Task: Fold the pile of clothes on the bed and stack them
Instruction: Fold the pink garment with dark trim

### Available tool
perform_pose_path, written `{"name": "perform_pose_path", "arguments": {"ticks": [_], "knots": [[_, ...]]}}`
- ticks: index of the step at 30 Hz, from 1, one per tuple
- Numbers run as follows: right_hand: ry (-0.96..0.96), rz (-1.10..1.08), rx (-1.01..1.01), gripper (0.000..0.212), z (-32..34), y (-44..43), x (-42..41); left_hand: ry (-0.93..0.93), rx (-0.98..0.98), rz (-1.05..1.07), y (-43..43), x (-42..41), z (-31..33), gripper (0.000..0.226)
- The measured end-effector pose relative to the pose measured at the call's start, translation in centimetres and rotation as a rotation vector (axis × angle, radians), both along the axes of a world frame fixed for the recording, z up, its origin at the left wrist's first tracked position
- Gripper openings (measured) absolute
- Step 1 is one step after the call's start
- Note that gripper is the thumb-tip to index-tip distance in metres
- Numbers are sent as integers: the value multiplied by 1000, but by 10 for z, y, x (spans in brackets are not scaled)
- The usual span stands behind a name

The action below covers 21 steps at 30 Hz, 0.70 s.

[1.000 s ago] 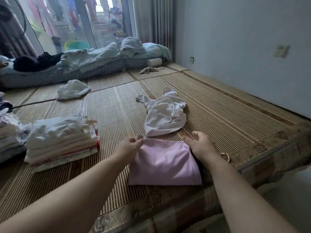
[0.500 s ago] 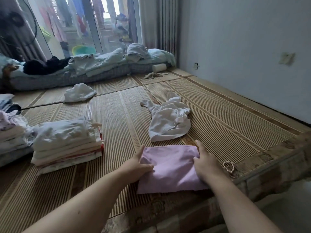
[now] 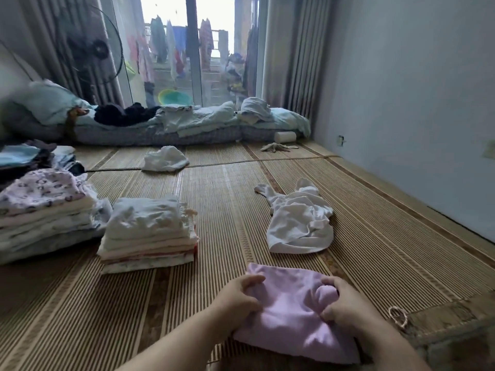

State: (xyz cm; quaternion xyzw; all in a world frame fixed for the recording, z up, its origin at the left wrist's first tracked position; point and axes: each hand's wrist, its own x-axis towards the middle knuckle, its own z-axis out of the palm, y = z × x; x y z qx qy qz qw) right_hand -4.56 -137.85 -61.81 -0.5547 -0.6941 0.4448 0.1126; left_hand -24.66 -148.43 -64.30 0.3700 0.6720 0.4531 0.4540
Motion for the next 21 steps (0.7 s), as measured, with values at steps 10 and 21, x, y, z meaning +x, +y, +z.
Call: {"name": "perform_pose_path", "arguments": {"ticks": [10, 21], "knots": [[465, 60, 123, 57, 54, -6, -82, -130, 332, 100, -23, -88, 78, 75], [611, 431, 192, 60, 92, 8, -341, 147, 339, 569, -53, -298, 108, 75]]}}
